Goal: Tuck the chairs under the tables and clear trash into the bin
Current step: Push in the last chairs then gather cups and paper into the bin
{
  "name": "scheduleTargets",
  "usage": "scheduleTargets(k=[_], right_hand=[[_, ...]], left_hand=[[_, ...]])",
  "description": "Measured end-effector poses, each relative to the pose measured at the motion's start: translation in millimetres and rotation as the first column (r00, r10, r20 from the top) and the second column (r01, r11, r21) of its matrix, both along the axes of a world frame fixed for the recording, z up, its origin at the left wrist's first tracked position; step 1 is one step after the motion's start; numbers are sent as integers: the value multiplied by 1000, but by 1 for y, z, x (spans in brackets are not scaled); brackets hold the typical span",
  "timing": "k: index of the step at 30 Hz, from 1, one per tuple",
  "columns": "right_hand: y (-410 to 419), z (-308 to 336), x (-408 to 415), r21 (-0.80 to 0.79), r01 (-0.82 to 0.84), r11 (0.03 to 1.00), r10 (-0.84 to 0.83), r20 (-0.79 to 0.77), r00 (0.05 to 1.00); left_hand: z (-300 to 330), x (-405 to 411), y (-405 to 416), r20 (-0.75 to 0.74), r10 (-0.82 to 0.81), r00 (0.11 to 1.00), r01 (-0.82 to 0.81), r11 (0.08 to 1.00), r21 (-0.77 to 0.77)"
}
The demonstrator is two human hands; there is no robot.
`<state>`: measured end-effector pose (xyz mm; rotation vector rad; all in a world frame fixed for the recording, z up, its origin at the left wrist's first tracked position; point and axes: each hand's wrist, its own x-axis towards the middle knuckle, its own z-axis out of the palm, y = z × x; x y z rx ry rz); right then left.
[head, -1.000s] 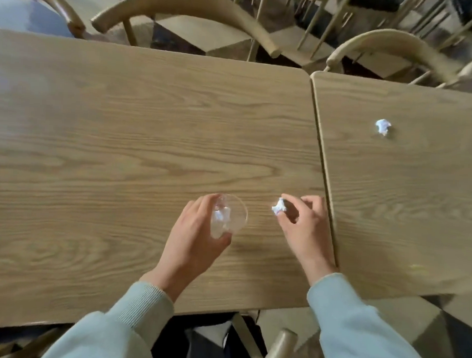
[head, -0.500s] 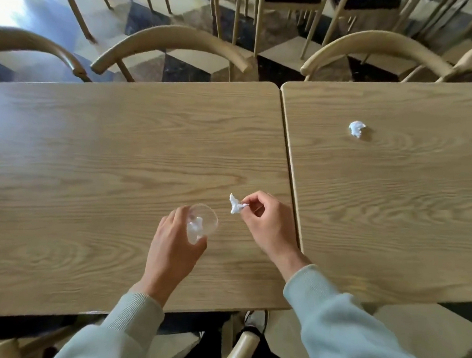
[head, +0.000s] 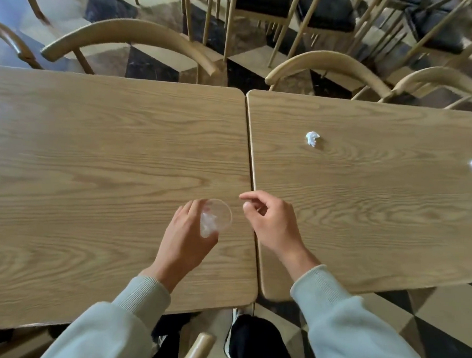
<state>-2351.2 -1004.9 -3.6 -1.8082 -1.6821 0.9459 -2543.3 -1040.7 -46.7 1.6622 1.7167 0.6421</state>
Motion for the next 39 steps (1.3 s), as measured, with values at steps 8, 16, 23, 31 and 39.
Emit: scheduleTargets(k=[8, 16, 23, 31, 39], right_hand=[[156, -42, 137, -37, 291, 956, -270, 279, 922], [232, -86, 178, -72, -34, 997, 56, 327, 943], [162, -62, 202, -178, 186, 966, -225, -232, 946], [91, 0, 183, -98, 53, 994, -74, -232, 970], [16, 35, 235, 54, 415, 908, -400, -176, 899]], left_hand=[[-4, 69, 62, -8, 155, 988, -155, 987, -48], [-4, 167, 123, -24, 192, 981, -193, 979, -58], [-3, 194, 134, -61, 120, 991, -122, 992, -29], [4, 219, 116, 17, -43, 999, 43, 999, -8], [22, 244, 80, 121, -160, 980, 164, 986, -20]])
